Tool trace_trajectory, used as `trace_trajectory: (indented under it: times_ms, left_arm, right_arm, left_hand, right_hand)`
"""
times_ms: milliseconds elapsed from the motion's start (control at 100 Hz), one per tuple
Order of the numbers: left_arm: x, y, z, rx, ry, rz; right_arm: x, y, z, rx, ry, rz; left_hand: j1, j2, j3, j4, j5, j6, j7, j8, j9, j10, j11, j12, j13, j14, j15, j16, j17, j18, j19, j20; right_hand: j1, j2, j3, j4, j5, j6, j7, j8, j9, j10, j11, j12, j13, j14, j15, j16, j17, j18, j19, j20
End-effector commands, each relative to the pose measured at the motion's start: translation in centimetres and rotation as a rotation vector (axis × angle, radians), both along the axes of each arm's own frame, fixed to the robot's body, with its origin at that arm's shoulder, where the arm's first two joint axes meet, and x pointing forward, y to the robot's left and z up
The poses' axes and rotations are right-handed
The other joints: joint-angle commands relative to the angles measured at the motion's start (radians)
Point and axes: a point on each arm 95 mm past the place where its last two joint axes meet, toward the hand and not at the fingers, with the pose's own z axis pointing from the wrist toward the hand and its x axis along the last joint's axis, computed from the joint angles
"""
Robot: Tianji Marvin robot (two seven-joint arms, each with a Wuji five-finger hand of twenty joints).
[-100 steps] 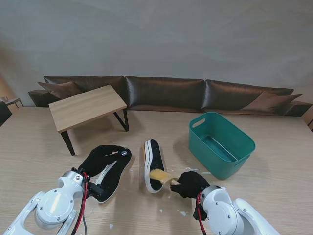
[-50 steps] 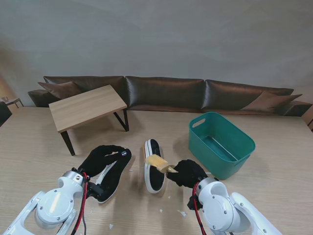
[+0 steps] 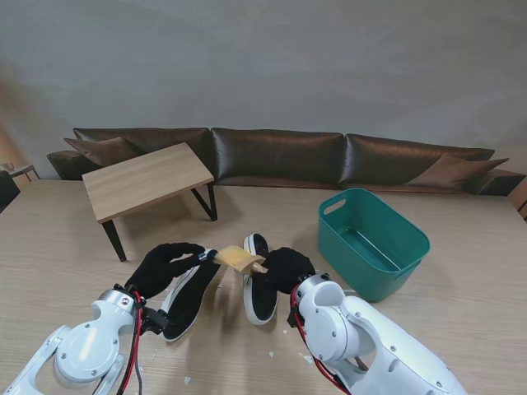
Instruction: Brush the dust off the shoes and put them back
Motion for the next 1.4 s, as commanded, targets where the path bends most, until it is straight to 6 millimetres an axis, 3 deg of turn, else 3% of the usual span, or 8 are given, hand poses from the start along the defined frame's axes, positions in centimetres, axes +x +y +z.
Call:
trace_trajectory:
  times_ms: [0,720,1390]
  left_arm:
    - [-0.2,-0.1,0.1,-0.007,0.001,-0.01]
    - [-0.2,-0.2,0.1,-0.006,0.006,-0.007]
    - [-0.6,-0.4,0.2,0.0,0.021,0.009]
  right_arm:
    - [0.2,1.0,-0.1,-0.007,-0.007,0.02]
    - [3.8,4.9,-1.0,-0.23,-0.131,0.069]
    - [2.9,7.0,-3.1,-0.328,-0.149,0.157]
  left_hand:
    - [0.026,0.042,-0.019,0.031,0.009,0.002,-0.003,0.001,0.009,0.004,-0.002,0.008,-0.055,0.009,-0.006,0.008,-0.022,-0.022,-0.025,0.002]
    - [0.025,0.041,-0.019,0.031,0.009,0.002,-0.003,0.002,0.011,0.003,-0.001,0.008,-0.054,0.009,-0.005,0.008,-0.021,-0.022,-0.026,0.002]
    - [0.026,0.043,-0.019,0.031,0.006,0.002,-0.004,0.001,0.01,0.003,-0.002,0.008,-0.055,0.009,-0.005,0.008,-0.021,-0.023,-0.025,0.002]
  right_hand:
    - [0.056,0.081,0.085,0.001,0.108,0.074,0.027,0.006,0.073,0.067,0.011,-0.007,-0.016,-0.101,0.02,-0.01,0.328,0.037,0.036,-0.013]
    - [0.045,0.087,0.085,0.003,0.108,0.059,0.029,0.007,0.073,0.054,0.011,-0.005,-0.015,-0.117,0.019,-0.009,0.33,0.014,0.036,-0.016]
    - [0.036,0.1,0.069,0.006,0.106,0.04,0.024,0.007,0.073,0.038,0.007,-0.005,-0.013,-0.144,0.016,-0.009,0.331,-0.016,0.037,-0.019]
